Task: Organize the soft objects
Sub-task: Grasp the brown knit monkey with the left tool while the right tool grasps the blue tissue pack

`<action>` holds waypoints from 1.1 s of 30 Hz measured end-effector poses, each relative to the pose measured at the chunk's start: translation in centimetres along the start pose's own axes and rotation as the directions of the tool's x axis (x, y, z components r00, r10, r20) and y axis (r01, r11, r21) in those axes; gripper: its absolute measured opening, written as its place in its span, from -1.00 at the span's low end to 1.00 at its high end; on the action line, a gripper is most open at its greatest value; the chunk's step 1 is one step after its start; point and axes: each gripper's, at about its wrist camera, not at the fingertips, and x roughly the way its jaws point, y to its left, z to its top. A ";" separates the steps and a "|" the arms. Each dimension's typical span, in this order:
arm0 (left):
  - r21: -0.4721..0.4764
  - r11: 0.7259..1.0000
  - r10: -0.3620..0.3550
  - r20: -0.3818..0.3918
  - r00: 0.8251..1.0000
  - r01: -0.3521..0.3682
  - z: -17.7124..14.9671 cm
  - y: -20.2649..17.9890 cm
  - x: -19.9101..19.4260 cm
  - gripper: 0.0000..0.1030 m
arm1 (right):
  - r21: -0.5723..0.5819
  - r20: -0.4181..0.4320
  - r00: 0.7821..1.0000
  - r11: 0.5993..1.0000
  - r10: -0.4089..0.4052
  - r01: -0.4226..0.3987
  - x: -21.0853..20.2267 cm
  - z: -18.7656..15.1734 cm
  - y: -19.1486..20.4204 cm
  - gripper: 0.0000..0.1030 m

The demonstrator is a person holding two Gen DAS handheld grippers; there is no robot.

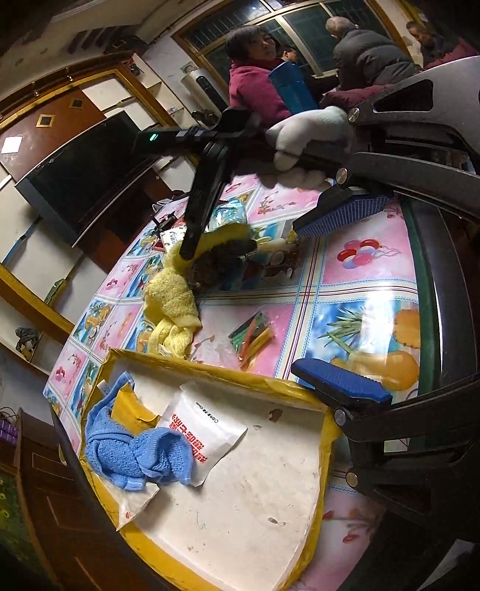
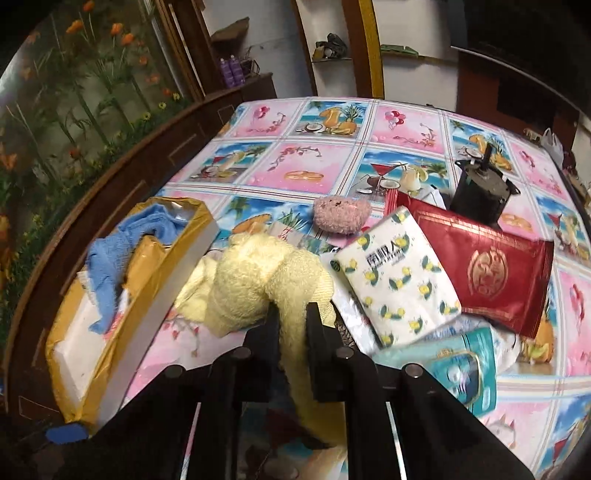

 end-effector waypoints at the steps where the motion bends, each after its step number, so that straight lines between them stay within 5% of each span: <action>1: 0.002 1.000 -0.005 0.001 1.000 0.005 0.0 0.1 0.0 0.35 | 0.008 0.002 0.999 0.999 0.035 -0.035 -0.8 -0.7 -0.1 -0.82; 7: -0.006 1.000 -0.027 0.005 1.000 0.027 0.4 0.4 0.4 0.35 | -0.038 -0.100 0.968 0.972 0.228 -0.233 -5.2 -7.4 0.3 -0.82; 10: 0.001 1.000 -0.026 0.007 1.000 0.026 0.5 0.3 0.6 0.35 | -0.099 -0.180 0.958 0.964 0.225 -0.246 -6.1 -10.5 1.0 -0.80; 12: -0.005 0.999 -0.036 0.004 0.999 0.036 0.6 0.2 0.7 0.35 | -0.110 -0.135 0.980 0.980 0.148 -0.163 -7.0 -10.7 0.7 -0.76; 14: -0.004 0.999 -0.035 -0.003 0.999 0.035 0.5 0.0 0.9 0.35 | -0.100 -0.043 0.997 0.992 0.068 -0.072 -8.0 -9.6 -0.3 -0.47; 16: 0.009 1.000 -0.029 -0.012 1.000 0.029 0.3 -0.3 0.9 0.35 | -0.073 0.034 0.999 0.997 -0.012 0.014 -8.2 -8.2 -1.5 0.19; 17: 0.014 0.999 -0.029 -0.012 0.999 0.029 0.3 -0.4 0.9 0.35 | -0.066 0.064 0.996 0.996 -0.061 0.065 -8.2 -7.7 -2.0 0.26; 22: 0.038 0.999 -0.024 -0.013 1.000 0.024 0.5 -0.8 1.0 0.35 | -0.012 0.076 0.979 0.982 -0.189 0.191 -6.0 -5.5 -4.3 0.27; 27: -0.037 0.995 -0.090 -0.032 0.995 0.089 0.9 0.3 1.3 0.34 | 0.048 -0.022 0.995 0.994 -0.099 0.100 -2.5 -4.0 -6.3 0.25; 30: -0.080 0.990 -0.121 -0.015 0.993 0.119 1.6 1.1 0.6 0.35 | 0.016 -0.102 0.994 0.999 -0.041 0.043 -1.8 -5.4 -5.5 -0.29; 33: -0.098 0.984 -0.151 -0.009 0.989 0.149 2.7 1.1 0.6 0.34 | -0.028 -0.132 0.991 1.000 -0.006 0.003 -2.9 -7.2 -4.2 -0.42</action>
